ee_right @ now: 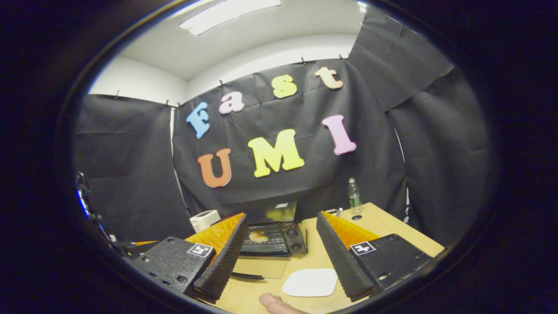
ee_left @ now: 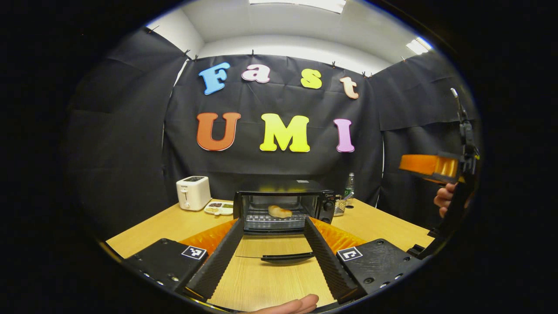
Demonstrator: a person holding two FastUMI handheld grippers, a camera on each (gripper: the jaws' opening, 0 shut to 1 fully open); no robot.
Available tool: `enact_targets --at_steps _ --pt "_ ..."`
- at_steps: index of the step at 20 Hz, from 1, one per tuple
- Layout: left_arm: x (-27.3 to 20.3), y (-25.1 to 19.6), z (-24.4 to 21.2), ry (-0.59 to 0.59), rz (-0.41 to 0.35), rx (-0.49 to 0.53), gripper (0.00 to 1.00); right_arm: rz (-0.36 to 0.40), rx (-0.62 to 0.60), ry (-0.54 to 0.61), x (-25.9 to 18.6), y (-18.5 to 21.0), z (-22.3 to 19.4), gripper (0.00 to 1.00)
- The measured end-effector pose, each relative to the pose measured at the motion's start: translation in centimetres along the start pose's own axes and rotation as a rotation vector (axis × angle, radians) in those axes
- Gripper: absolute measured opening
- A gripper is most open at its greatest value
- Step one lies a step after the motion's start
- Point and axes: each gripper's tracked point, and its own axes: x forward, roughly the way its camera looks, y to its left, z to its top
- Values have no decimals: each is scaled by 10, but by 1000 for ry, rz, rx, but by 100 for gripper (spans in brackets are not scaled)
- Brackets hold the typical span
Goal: Open the electric oven with the left hand, put the food in, and close the electric oven.
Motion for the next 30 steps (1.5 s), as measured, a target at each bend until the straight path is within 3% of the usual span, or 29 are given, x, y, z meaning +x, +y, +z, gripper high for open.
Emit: enact_targets --at_steps 7,15,20,26,27,28,30 --pt "39 -42 -82 189 -52 21 94 -96 -79 -142 -71 -55 49 94" --pt "63 -35 -174 431 13 54 94 -86 -105 -171 -100 -61 52 96" --pt "75 -36 -200 541 37 55 94 -92 -88 -168 -103 -68 53 97" --pt "92 -27 -197 560 71 59 97 -89 -70 -138 -98 -73 45 99" --pt "94 -26 -199 563 72 54 88 -94 -65 -133 -96 -75 43 99" --pt "94 -27 -199 569 73 50 97 -96 -61 -127 -95 -76 41 99" --pt "95 -27 -196 574 71 56 97 -102 -54 -119 -94 -75 39 100"
